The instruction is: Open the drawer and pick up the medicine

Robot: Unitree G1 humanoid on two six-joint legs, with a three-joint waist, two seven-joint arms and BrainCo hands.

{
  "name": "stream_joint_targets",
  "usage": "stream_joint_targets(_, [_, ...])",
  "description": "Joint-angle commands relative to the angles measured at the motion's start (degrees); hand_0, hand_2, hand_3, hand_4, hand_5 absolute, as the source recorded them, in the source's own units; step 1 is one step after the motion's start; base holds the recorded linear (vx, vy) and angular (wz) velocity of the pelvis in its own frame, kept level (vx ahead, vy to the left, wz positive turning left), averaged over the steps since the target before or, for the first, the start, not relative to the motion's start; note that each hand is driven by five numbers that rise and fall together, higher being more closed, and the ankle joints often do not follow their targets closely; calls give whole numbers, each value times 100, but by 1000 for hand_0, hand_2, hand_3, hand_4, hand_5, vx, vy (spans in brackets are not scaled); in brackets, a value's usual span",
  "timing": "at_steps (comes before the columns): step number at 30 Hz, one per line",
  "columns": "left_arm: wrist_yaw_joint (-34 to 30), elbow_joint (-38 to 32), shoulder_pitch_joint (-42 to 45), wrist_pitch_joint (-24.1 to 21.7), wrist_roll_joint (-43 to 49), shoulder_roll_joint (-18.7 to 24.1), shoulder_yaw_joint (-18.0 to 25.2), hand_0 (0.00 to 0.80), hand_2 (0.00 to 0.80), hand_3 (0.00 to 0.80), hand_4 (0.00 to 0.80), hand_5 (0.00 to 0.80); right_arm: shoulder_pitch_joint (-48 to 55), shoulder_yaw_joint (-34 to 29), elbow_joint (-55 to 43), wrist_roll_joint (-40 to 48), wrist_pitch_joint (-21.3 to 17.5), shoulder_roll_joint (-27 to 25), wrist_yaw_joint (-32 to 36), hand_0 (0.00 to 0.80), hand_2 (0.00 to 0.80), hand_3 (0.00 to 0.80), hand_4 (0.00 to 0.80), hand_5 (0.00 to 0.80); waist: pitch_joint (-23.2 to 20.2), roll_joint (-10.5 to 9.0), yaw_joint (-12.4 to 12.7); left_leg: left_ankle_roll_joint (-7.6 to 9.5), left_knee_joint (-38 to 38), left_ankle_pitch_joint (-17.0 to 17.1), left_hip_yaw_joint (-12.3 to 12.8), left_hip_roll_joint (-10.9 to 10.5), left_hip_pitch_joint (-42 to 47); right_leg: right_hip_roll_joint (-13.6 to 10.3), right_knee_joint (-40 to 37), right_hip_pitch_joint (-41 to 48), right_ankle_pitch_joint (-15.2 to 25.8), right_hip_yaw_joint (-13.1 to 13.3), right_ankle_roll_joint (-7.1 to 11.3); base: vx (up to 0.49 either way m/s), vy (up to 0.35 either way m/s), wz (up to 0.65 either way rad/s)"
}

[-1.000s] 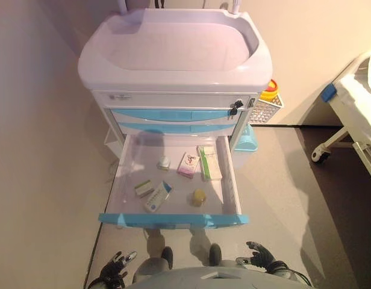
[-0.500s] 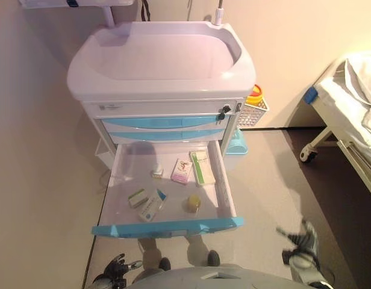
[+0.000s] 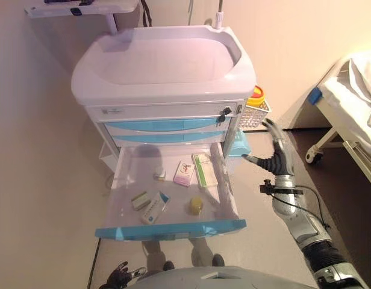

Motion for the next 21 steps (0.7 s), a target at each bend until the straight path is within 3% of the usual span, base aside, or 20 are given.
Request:
stream_joint_targets(1, [-100, 292, -100, -56, 295, -7, -34, 0, 0, 0, 0, 0, -413, 406, -58, 74, -506, -138, 1031, 0, 0, 0, 0, 0, -52, -206, 194, 19, 126, -367, 101, -95, -123, -55, 235, 84, -235, -174, 111, -8, -9, 8])
stream_joint_targets(8, [-184, 325, -312, -6, 293, 166, -95, 0, 0, 0, 0, 0, -834, 1295, -82, -599, -674, -714, 2274, 0, 0, 0, 0, 0, -113, -315, 327, 15, 104, -342, 16, -111, -179, -77, 205, 78, -223, -302, 124, -9, -16, 8])
stream_joint_targets(14, [-276, 166, -410, 205, 337, 314, -229, 0, 0, 0, 0, 0, -1106, 1862, -109, -541, -404, -943, 3265, 0, 0, 0, 0, 0, -120, -354, 427, 15, 92, -305, -75, -125, -217, -80, 236, 54, -226, -359, 138, -9, -10, 9])
stream_joint_targets(21, [-316, 128, -508, 286, 427, 336, -332, 0, 0, 0, 0, 0, -1388, 2353, 404, -1236, -559, -826, 3268, 0, 0, 0, 0, 0, -129, -381, 540, 15, 77, -282, -136, -130, -232, -86, 248, 58, -223, -434, 148, 3, -10, 7])
